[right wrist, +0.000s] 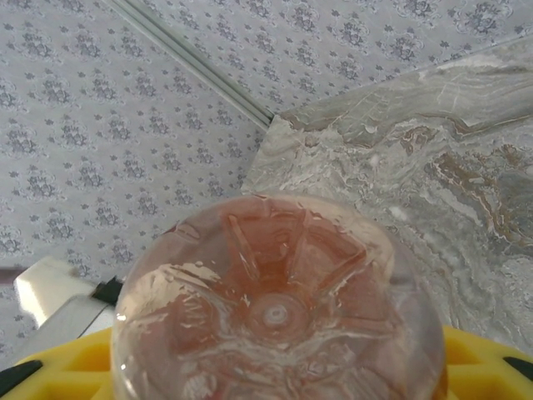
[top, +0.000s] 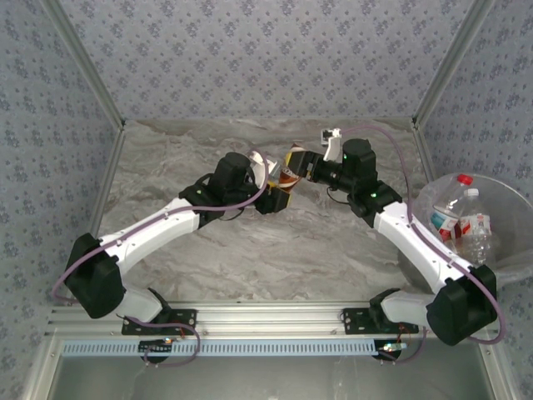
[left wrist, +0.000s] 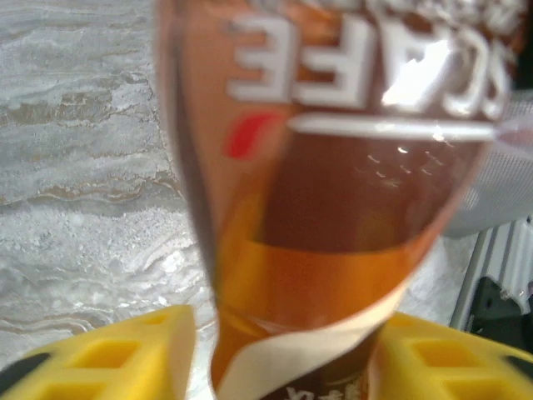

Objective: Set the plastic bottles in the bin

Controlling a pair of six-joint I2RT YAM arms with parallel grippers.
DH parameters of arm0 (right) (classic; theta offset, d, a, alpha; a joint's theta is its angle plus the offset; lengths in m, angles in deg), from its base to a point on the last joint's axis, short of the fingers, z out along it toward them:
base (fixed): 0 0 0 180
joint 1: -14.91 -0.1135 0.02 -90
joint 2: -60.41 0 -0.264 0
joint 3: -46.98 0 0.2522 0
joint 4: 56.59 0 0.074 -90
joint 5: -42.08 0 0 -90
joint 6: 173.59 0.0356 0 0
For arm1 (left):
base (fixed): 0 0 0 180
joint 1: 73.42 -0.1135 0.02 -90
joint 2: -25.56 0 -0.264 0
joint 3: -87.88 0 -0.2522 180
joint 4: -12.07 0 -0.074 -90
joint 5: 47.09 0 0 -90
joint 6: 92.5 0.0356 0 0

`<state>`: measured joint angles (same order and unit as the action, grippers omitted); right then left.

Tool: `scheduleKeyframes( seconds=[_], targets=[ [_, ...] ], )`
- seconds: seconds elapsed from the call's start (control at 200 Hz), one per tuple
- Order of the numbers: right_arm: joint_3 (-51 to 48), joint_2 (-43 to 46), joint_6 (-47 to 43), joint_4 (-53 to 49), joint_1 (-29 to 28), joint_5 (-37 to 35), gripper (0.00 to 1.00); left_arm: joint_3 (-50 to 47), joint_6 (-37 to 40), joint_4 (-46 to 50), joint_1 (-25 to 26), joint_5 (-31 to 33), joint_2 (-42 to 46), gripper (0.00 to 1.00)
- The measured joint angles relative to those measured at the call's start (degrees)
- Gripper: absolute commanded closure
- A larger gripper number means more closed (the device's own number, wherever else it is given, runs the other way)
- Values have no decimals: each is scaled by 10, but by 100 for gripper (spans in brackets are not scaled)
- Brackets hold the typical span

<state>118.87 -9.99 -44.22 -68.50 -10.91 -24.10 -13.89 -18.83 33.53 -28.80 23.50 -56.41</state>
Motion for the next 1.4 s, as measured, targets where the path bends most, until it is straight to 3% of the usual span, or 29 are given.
scheduleKeyframes(
  seconds=[0.115,0.24,0.37,0.735,1.094,1.274,1.399],
  targets=[
    [0,3,-4,-6,0,0,48,0,-1,0,-1,2,0,29],
    [0,6,-9,-10,0,-2,49,0,-5,-1,-2,-8,0,12],
    [0,11,-13,-16,0,-7,49,0,-8,-11,-2,-25,0,1],
    [0,21,-23,-42,1,-20,49,-42,-28,-58,-13,-14,34,1],
    [59,63,-103,-160,23,-82,50,-156,-82,-103,-49,188,165,1],
    [124,109,-160,-251,47,-139,50,-205,-138,-109,-113,238,204,1],
    [172,146,-196,-321,63,-201,50,-219,-160,-104,-132,252,208,1]
  ],
)
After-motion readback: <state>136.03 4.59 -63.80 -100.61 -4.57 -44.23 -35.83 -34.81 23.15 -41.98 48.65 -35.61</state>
